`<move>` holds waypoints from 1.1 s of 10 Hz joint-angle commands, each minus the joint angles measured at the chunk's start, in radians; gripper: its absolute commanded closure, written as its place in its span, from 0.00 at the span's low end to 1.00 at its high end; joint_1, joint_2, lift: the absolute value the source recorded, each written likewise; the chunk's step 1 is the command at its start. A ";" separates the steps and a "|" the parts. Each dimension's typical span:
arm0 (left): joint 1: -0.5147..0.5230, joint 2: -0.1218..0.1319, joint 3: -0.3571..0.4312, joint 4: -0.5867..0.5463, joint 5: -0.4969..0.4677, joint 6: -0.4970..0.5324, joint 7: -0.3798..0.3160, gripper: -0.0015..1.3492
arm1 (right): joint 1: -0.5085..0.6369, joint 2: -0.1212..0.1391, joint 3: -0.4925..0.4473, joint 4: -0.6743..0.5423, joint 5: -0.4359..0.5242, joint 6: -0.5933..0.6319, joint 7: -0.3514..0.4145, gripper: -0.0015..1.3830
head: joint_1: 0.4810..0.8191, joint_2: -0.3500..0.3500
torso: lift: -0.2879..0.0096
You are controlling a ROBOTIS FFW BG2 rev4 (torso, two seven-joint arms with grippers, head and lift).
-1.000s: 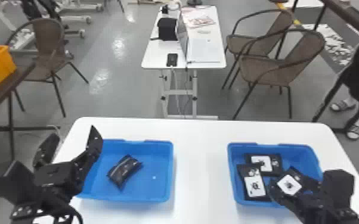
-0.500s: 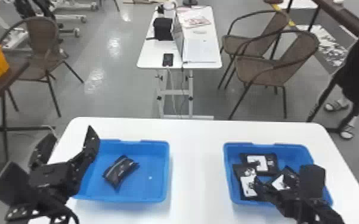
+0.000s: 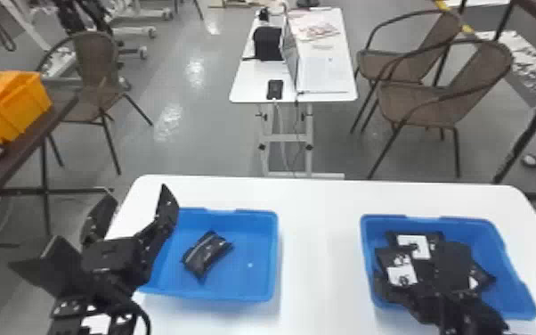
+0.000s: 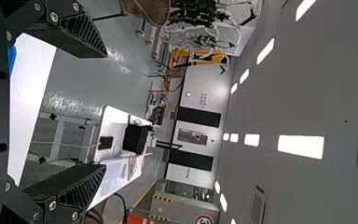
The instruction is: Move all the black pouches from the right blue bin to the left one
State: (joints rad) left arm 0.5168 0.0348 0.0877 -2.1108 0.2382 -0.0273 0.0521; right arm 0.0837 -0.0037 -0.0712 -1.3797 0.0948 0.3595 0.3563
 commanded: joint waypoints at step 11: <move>0.000 0.001 0.000 0.005 -0.007 -0.028 0.000 0.14 | -0.013 -0.009 -0.005 0.015 -0.029 0.105 -0.074 0.68 | 0.63 0.61 | 1.00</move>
State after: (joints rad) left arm 0.5168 0.0354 0.0874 -2.1064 0.2316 -0.0540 0.0521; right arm 0.0671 -0.0075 -0.0764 -1.3645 0.0913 0.4763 0.2824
